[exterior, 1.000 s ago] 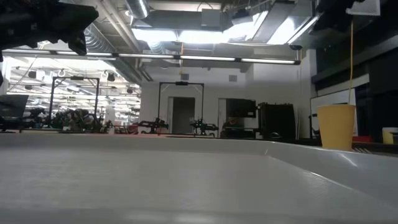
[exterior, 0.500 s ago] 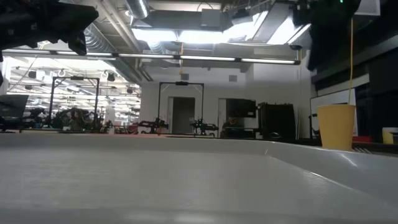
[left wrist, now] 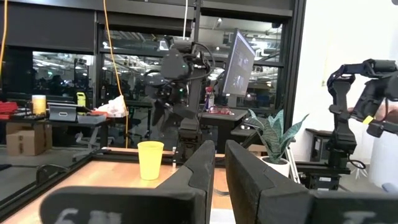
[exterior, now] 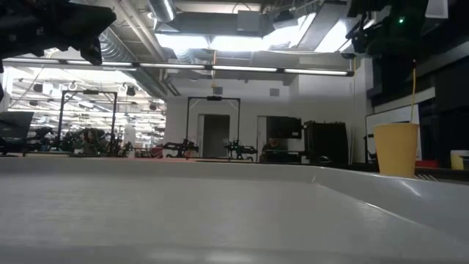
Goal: Pick and place plate/cup/fork/spoon on tray
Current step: Put the yellow cup on the the gray tray
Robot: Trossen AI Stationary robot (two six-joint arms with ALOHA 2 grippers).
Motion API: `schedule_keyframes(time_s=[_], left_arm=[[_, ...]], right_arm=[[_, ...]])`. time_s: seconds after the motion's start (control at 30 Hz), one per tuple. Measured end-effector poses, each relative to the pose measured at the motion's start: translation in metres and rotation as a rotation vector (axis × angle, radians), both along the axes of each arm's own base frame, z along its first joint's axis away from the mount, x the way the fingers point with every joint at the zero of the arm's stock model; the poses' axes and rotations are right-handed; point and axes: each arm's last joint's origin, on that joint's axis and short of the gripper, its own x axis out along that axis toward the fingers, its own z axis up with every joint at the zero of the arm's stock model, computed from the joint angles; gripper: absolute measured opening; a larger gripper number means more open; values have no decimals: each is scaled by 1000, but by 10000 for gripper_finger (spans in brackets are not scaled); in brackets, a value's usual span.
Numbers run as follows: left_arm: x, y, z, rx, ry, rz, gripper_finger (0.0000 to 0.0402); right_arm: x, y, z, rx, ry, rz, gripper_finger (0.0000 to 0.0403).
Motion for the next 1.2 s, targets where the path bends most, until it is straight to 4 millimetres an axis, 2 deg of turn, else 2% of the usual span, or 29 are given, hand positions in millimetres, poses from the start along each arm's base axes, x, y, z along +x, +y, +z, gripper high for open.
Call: schedule_keyframes(time_s=[0.33, 0.43, 0.57, 0.63, 0.77, 1.0, 1.2], left_arm=[[0, 0, 0, 0, 0, 0, 32], [0, 0, 0, 0, 0, 0, 32], [0, 0, 0, 0, 0, 0, 32], [0, 0, 0, 0, 0, 0, 32], [0, 0, 0, 0, 0, 1, 32], [0, 0, 0, 0, 0, 0, 32], [0, 0, 0, 0, 0, 0, 32]], right_arm=[[2, -8, 0, 42, -74, -82, 211], [2, -8, 0, 29, -98, -167, 211], [3, -12, -1, -72, -151, -328, 211], [6, -13, -10, -82, -181, -379, 211], [8, -13, -38, -51, -186, -377, 211], [-3, -11, -71, -41, -109, -409, 211], [-4, -11, -87, -46, -124, -403, 211]])
